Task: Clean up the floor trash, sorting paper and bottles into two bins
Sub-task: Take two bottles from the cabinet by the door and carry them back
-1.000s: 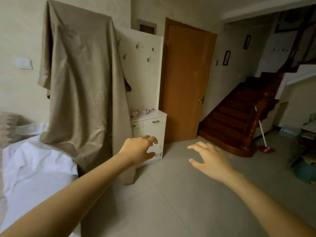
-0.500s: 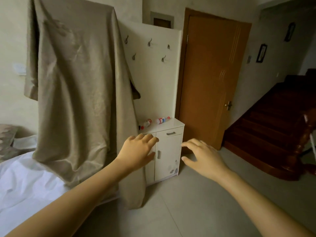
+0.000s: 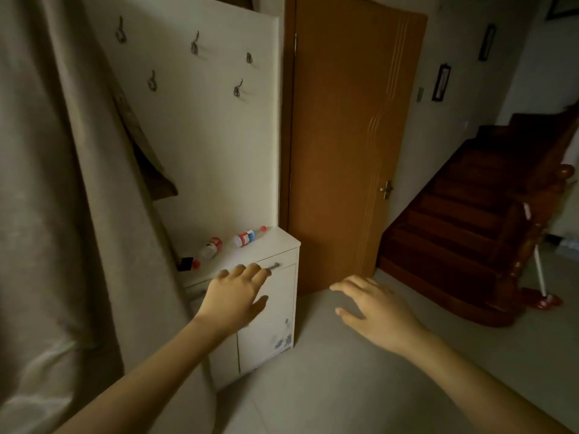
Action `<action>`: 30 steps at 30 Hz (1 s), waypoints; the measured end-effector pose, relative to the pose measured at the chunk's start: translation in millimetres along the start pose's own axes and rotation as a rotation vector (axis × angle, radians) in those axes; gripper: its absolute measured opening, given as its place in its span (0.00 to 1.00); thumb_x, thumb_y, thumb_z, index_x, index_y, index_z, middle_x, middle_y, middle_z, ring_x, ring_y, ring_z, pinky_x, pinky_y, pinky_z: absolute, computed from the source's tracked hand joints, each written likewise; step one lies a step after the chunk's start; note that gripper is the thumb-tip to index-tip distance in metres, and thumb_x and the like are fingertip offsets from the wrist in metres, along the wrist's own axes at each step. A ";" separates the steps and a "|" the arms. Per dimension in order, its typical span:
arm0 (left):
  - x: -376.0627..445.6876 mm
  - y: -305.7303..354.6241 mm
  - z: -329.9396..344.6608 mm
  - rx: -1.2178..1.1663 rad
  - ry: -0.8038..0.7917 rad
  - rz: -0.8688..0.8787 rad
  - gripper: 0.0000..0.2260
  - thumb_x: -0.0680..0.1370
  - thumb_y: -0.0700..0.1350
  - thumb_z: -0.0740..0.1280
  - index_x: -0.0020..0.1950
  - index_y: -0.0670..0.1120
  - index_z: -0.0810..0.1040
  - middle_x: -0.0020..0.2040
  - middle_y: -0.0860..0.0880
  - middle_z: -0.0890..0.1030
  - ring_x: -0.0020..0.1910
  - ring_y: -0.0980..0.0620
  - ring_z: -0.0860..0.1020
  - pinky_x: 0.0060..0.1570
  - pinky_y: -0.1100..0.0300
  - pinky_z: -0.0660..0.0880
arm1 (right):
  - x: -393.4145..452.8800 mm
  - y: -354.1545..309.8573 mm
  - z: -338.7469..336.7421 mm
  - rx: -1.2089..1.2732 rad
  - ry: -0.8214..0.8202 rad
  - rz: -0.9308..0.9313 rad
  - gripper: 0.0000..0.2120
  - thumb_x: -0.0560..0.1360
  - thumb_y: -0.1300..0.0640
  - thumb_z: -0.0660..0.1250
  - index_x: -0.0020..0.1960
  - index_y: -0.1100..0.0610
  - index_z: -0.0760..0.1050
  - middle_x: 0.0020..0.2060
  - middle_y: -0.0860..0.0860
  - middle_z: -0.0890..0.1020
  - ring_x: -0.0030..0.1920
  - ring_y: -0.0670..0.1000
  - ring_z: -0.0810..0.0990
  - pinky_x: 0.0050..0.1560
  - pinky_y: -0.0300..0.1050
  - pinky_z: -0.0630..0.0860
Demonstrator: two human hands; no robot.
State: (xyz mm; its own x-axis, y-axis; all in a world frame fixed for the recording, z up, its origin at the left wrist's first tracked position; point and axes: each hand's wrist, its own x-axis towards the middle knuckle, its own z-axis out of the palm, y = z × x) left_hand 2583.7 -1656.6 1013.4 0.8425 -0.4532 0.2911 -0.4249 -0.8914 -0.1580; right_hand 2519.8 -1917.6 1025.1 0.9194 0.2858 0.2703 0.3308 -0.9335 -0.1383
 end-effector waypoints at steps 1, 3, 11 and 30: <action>23.5 -1.4 16.0 -0.005 -0.007 -0.003 0.21 0.80 0.57 0.59 0.72 0.53 0.63 0.70 0.52 0.69 0.66 0.49 0.71 0.65 0.53 0.68 | 21.7 22.3 11.0 0.003 -0.001 -0.004 0.20 0.79 0.45 0.59 0.70 0.46 0.65 0.64 0.42 0.71 0.63 0.43 0.70 0.58 0.40 0.70; 50.7 -5.6 35.3 -0.007 -0.031 -0.018 0.21 0.80 0.57 0.58 0.72 0.53 0.63 0.70 0.52 0.69 0.65 0.49 0.72 0.64 0.54 0.69 | 51.5 50.4 24.1 -0.010 -0.006 -0.005 0.20 0.79 0.45 0.59 0.70 0.46 0.65 0.64 0.42 0.71 0.63 0.44 0.71 0.57 0.40 0.70; 174.5 -65.1 112.1 -0.014 -0.152 -0.261 0.23 0.79 0.58 0.59 0.72 0.55 0.63 0.70 0.52 0.69 0.66 0.50 0.71 0.64 0.52 0.69 | 231.2 151.4 84.6 0.076 -0.139 -0.134 0.20 0.78 0.46 0.60 0.70 0.47 0.65 0.64 0.43 0.71 0.63 0.46 0.71 0.57 0.42 0.72; 330.7 -269.1 307.4 -0.067 -0.379 -0.602 0.24 0.78 0.56 0.61 0.73 0.52 0.61 0.72 0.50 0.67 0.67 0.50 0.70 0.62 0.54 0.70 | 565.0 181.6 249.2 0.048 -0.356 -0.318 0.22 0.77 0.46 0.62 0.70 0.48 0.65 0.65 0.44 0.71 0.61 0.46 0.72 0.56 0.42 0.74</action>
State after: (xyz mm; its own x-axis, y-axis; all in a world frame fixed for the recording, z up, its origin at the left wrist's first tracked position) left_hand 3078.4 -1563.7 862.1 0.9891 0.1417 -0.0403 0.1413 -0.9899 -0.0114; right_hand 3152.3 -1871.6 915.3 0.7837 0.6200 -0.0361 0.6095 -0.7789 -0.1476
